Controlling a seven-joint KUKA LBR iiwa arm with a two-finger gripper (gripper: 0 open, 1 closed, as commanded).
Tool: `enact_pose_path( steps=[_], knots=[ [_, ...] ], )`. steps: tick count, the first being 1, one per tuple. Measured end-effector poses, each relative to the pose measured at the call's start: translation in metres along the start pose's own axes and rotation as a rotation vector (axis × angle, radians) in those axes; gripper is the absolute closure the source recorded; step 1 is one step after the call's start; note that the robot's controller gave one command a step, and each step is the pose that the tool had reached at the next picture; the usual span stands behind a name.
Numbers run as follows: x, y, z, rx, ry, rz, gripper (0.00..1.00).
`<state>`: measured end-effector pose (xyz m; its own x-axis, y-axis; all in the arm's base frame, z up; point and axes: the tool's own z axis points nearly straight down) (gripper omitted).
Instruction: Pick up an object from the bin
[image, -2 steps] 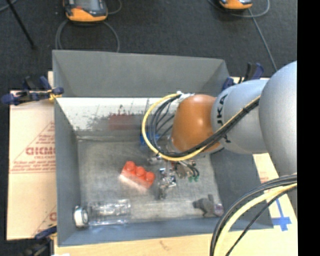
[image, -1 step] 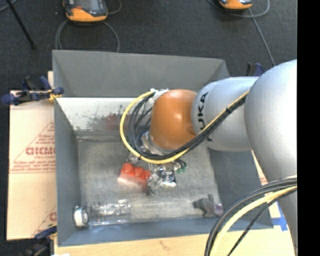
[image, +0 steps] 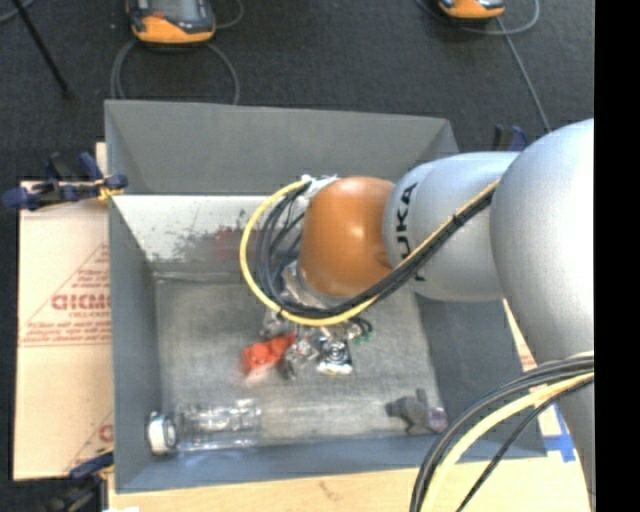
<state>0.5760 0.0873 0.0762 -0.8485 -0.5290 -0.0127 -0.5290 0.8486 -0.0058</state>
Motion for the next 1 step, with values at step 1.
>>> enact_pose_path(
  steps=[1],
  knots=[
    [-0.0486, -0.0449, -0.1415, -0.001, 0.002, -0.422, 1.0]
  ],
)
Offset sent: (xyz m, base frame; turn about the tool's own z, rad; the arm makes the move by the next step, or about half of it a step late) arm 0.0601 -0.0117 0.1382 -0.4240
